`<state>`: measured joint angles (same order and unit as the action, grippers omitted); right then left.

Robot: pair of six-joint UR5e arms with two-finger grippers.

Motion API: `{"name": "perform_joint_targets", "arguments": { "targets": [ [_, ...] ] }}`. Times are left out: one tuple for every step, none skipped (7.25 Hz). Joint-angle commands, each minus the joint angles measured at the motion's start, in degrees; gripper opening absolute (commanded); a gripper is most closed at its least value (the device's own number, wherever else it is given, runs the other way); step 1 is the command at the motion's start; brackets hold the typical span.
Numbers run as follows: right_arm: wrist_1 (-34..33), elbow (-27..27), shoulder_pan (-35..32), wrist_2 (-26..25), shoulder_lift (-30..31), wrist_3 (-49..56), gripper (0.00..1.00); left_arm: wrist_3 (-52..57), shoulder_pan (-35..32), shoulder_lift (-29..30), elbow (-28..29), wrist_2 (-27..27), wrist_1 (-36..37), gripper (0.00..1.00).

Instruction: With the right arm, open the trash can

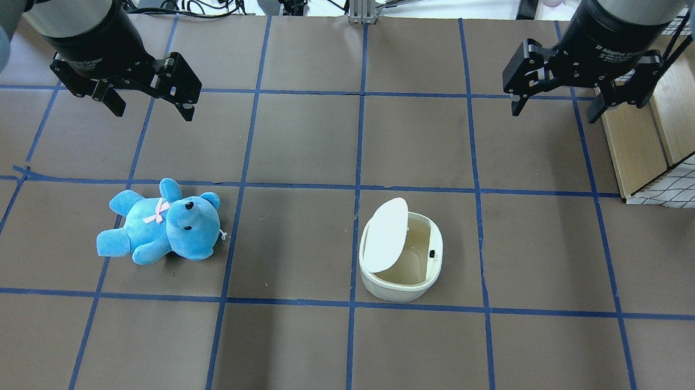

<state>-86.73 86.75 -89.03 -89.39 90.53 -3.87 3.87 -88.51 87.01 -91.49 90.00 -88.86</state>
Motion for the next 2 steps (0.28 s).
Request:
{"name": "perform_joint_targets", "arguments": {
  "targets": [
    [-0.02,0.0,0.0,0.0,0.0,0.09,1.0,0.0,0.0,0.0,0.0,0.0,0.0,1.0],
    [-0.02,0.0,0.0,0.0,-0.09,0.09,1.0,0.0,0.0,0.0,0.0,0.0,0.0,1.0]
  ]
}}
